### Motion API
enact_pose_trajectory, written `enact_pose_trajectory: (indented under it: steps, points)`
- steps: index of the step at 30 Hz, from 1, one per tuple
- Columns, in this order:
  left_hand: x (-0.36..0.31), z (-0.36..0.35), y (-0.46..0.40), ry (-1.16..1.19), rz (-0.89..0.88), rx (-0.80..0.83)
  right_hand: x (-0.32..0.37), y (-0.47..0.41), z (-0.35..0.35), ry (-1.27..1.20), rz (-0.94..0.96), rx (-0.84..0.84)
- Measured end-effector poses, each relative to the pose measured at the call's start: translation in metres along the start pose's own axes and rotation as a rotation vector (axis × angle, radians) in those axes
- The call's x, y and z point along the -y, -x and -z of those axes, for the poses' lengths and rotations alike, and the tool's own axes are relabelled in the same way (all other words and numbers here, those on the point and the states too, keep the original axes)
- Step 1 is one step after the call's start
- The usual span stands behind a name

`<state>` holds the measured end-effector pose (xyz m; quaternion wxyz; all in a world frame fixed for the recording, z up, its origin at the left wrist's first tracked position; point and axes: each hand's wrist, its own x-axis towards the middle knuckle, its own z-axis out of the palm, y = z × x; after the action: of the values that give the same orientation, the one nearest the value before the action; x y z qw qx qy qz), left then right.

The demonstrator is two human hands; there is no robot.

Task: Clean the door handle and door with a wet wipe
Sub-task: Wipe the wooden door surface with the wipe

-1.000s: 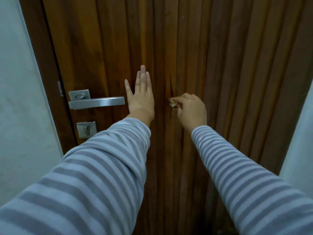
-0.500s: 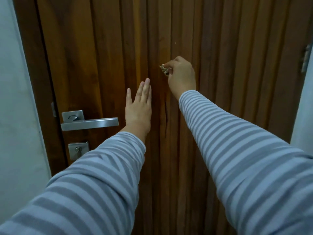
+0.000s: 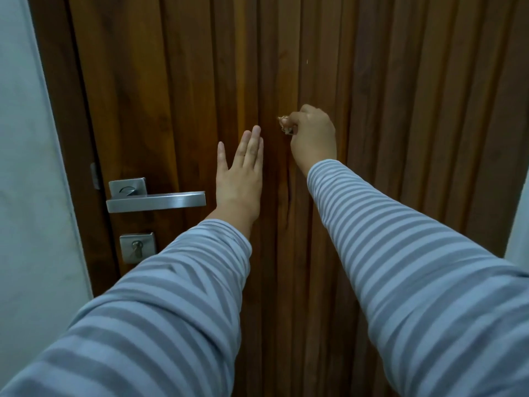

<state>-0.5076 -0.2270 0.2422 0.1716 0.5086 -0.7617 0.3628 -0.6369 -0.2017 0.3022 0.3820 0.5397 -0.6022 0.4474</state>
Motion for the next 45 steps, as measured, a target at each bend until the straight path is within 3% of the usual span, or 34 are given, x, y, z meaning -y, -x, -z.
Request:
enact_pose_trajectory:
  steps: [19, 45]
  points:
    - [-0.001, -0.001, -0.002, 0.001, 0.006, 0.01, -0.018, 0.085, -0.022, -0.035, 0.021, 0.105]
    - [-0.004, -0.009, -0.004, 0.002, 0.021, -0.042, -0.031, 0.204, -0.061, -0.137, -0.105, 0.178]
